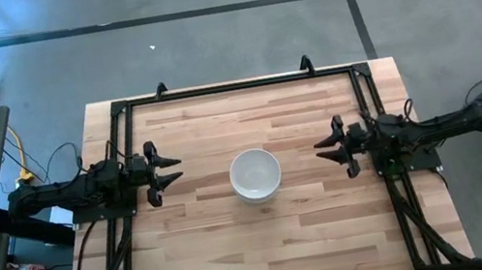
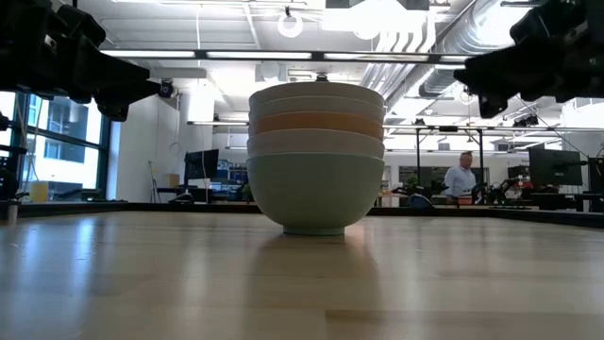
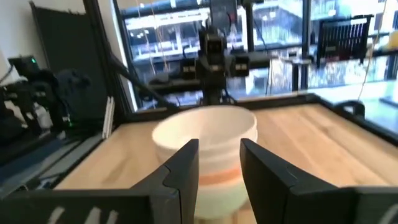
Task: Nest bowls inside each other
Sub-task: Return to Home Position
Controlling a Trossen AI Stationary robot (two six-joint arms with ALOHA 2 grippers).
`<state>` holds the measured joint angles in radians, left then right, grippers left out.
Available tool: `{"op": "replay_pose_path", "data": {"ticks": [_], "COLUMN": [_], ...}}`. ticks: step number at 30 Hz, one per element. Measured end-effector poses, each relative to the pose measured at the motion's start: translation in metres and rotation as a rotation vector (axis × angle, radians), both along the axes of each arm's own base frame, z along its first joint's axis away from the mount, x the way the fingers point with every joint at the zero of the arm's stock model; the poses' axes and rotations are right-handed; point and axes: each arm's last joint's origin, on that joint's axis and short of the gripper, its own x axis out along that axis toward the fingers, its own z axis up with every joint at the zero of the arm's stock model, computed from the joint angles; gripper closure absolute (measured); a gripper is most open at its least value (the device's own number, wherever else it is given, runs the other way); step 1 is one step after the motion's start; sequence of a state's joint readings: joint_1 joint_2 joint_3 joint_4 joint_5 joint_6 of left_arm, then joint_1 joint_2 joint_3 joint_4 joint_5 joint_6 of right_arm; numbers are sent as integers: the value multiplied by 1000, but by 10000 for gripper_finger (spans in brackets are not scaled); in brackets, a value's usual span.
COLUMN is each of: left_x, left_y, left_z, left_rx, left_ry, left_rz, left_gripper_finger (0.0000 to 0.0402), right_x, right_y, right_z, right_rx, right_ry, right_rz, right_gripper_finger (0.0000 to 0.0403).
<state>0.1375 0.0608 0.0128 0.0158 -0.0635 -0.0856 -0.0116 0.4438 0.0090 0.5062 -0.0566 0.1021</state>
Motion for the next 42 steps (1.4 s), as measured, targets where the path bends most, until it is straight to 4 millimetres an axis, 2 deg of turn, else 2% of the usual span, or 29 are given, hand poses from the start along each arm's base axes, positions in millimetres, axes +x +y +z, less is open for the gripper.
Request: {"op": "replay_pose_path", "data": {"ticks": [3, 7, 12, 18, 23, 35, 42], "left_x": [0, 0, 0, 0, 0, 0, 0], "left_y": [0, 0, 0, 0, 0, 0, 0], "left_z": [0, 0, 0, 0, 0, 0, 0], "left_rx": [0, 0, 0, 0, 0, 0, 0], "left_ry": [0, 0, 0, 0, 0, 0, 0], "left_rz": [0, 0, 0, 0, 0, 0, 0], "left_gripper_finger": [236, 236, 236, 236, 236, 236, 236], "right_x": [-1, -5, -12, -20, -25, -30, -29], "right_y": [0, 0, 0, -1, -2, -2, -1], "right_z": [-3, 5, 12, 9, 13, 7, 7], "right_rx": [10, 5, 4, 12, -28, -25, -20], "right_ry": [61, 114, 115, 138, 73, -88, -98], "right_rz": [-1, 0, -1, -32, -62, -71, -47], "right_gripper_finger": [292, 292, 292, 293, 292, 292, 292]}}
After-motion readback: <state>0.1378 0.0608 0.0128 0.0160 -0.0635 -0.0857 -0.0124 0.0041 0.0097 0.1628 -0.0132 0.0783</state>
